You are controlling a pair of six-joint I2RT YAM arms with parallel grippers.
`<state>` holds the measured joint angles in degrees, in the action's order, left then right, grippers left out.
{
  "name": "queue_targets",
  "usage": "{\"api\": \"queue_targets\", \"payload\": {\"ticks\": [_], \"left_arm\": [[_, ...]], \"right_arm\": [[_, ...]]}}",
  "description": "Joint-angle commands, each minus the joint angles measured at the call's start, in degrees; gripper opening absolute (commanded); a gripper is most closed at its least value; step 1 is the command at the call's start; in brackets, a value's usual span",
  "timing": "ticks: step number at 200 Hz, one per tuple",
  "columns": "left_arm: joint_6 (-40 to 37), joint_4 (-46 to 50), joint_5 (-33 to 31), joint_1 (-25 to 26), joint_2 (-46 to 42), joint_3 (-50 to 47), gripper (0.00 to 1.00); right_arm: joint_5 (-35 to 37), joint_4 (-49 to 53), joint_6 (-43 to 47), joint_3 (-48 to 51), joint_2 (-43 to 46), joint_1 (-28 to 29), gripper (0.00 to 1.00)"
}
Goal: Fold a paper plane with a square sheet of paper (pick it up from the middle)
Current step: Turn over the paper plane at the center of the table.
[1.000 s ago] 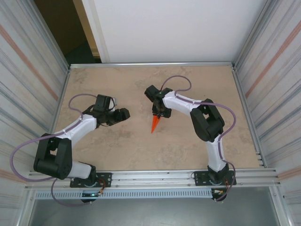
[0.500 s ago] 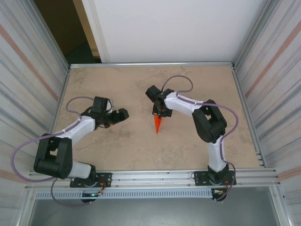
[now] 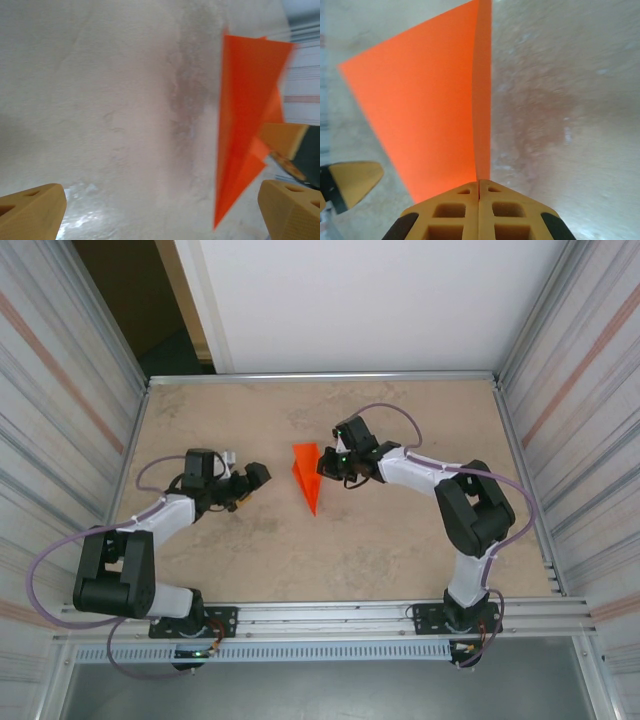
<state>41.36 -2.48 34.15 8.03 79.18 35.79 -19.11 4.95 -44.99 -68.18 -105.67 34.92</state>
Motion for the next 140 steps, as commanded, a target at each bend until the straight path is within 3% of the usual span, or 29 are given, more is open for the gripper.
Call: {"api": "queue_targets", "payload": {"ticks": [1,86,140], "left_arm": [[3.03,-4.31,3.64,0.92,-0.08,-0.90,0.97],[2.74,-6.48,1.59,13.24,12.12,6.98,0.79],[3.71,-7.30,0.54,14.72,18.59,11.61,0.49]], "right_arm": [[-9.10,-12.13,-3.01,3.79,-0.70,-1.11,0.00],[-12.23,-24.21,-5.46,14.49,-2.20,-5.07,0.00],[-12.43,-24.83,-5.39,15.97,-2.78,-6.11,0.00]]}}
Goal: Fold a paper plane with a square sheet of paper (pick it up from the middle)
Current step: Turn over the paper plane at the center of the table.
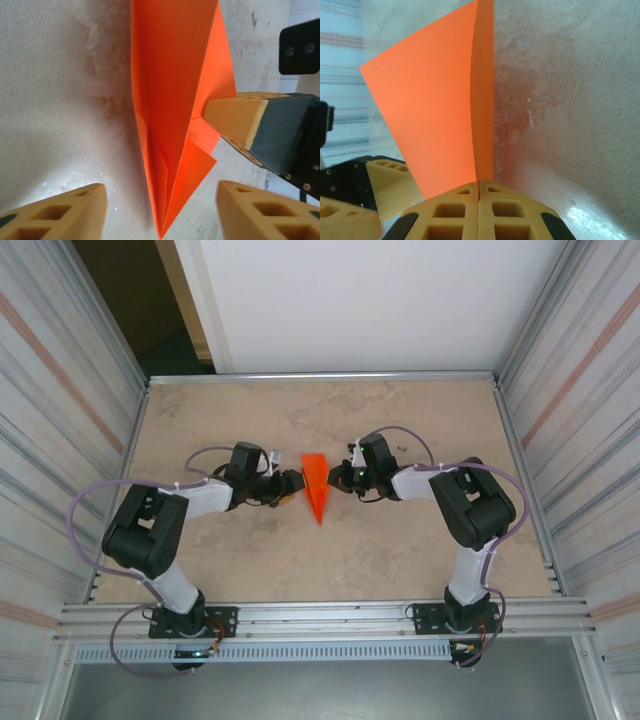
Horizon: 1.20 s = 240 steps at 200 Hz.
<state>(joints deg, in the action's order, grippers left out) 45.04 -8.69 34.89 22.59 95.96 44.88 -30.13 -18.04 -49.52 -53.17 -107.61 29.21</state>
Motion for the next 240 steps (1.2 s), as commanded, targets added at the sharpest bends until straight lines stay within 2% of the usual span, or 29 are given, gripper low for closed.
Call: {"api": "queue_targets", "payload": {"ticks": [1,38,80,141,173,215,240], "left_arm": [[-0.04,-1.04,-0.19,0.17,1.92,2.59,0.49],[-1.00,-0.11,-0.79,0.44,5.17,4.50,0.30],[-1.43,-0.80,0.17,0.52,7.99,6.55,0.26],[-1.95,-1.20,1.47,0.52,11.56,8.99,0.12],[-2.44,-1.32,1.57,0.52,12.06,8.99,0.00],[-3.51,-0.50,1.34,0.44,11.90,9.22,0.00],[-3.56,-0.58,1.15,0.33,11.24,8.68,0.00]], "right_arm": [[-1.49,-1.87,-0.90,0.96,-0.83,-0.40,0.00],[-1.64,-2.13,-0.84,1.18,-1.35,-0.65,0.00],[-1.96,-2.44,-0.94,1.03,-1.99,-0.74,0.00],[-2.08,-2.59,-0.93,1.22,-2.37,-0.71,0.01],[-2.25,-2.17,-0.57,1.05,-2.58,-0.98,0.06],[-2.53,0.59,1.03,-0.76,-3.66,-1.17,0.08],[-1.79,0.67,1.61,-0.54,-2.92,-1.25,0.02]]}}
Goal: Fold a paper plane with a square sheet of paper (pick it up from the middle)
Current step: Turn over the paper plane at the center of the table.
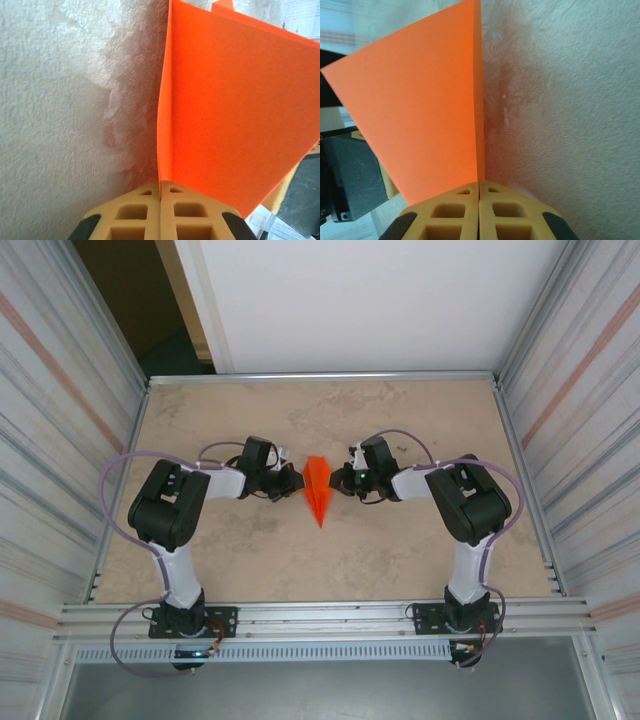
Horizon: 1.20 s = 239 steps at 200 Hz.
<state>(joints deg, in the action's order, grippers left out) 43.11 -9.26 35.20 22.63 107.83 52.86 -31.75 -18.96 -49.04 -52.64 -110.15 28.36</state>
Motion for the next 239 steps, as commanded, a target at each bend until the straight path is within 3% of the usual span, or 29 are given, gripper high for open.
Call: {"api": "queue_targets", "payload": {"ticks": [1,80,176,195,212,239], "left_arm": [[-1.63,-0.04,0.84,0.21,-0.71,0.69,0.00],[-1.01,-1.53,-4.08,-1.08,-9.42,-6.19,0.00],[0.31,-5.15,-3.76,-1.36,-7.03,-8.44,0.00],[0.64,-6.25,-3.09,-1.36,-6.42,-8.64,0.00],[0.66,-7.15,-2.19,-1.36,-6.11,-8.49,0.00],[0.46,-7.27,-1.19,-1.36,-6.07,-7.85,0.00]], "right_arm": [[-0.08,1.61,1.18,-1.07,-0.27,-0.41,0.01],[2.96,0.44,1.56,1.77,4.59,-1.33,0.00],[3.38,0.27,1.02,2.51,1.88,-1.55,0.04],[3.17,1.32,0.75,1.93,1.57,-1.47,0.11],[4.54,5.03,0.99,0.98,2.94,-1.37,0.26],[8.57,9.34,2.85,0.81,8.29,-0.34,0.38]]}}
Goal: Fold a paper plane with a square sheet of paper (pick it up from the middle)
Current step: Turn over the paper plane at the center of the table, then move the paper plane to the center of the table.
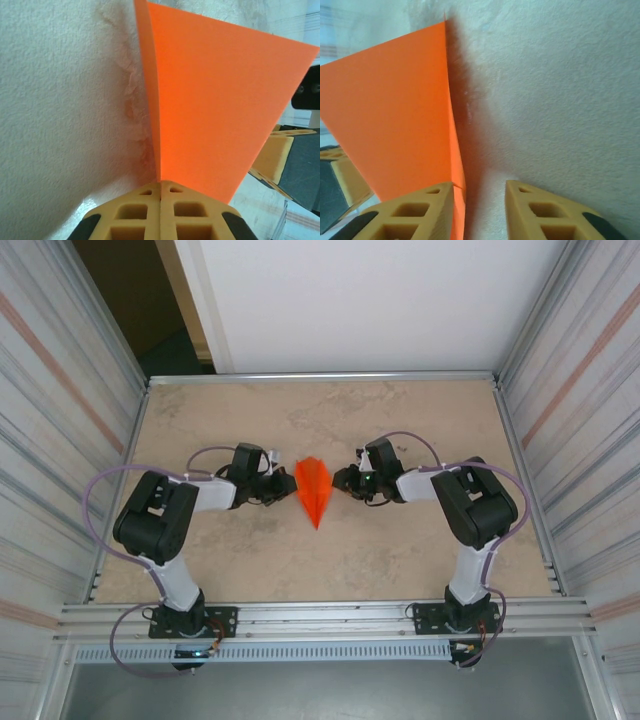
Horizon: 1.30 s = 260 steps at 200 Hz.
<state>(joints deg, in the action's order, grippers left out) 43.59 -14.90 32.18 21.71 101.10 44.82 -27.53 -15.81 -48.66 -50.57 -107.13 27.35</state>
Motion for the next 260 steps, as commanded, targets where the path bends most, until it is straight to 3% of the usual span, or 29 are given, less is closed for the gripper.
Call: {"api": "queue_targets", "payload": {"ticks": [1,38,75,111,186,260], "left_arm": [[-0.01,-1.63,1.83,-0.44,0.67,0.23,0.00],[-0.40,-0.97,1.62,-0.40,0.55,0.53,0.00],[-0.44,-1.32,1.73,-0.45,0.94,0.14,0.00],[-0.59,-1.01,1.59,-0.45,1.20,0.01,0.00],[-0.79,-1.01,2.07,-0.45,1.62,0.18,0.00],[-0.74,-1.19,2.27,-0.45,1.45,0.05,0.00]], "right_arm": [[4.65,6.57,2.68,-1.32,5.44,0.81,0.39],[16.85,20.57,7.90,-6.24,9.39,8.52,0.49],[27.16,30.65,5.58,-10.69,7.71,15.84,0.60],[27.87,31.29,5.39,-13.03,5.59,18.56,0.70],[25.29,31.63,7.35,-17.56,0.70,19.84,0.60],[24.90,34.55,8.58,-21.53,-3.55,20.41,0.63]]}}
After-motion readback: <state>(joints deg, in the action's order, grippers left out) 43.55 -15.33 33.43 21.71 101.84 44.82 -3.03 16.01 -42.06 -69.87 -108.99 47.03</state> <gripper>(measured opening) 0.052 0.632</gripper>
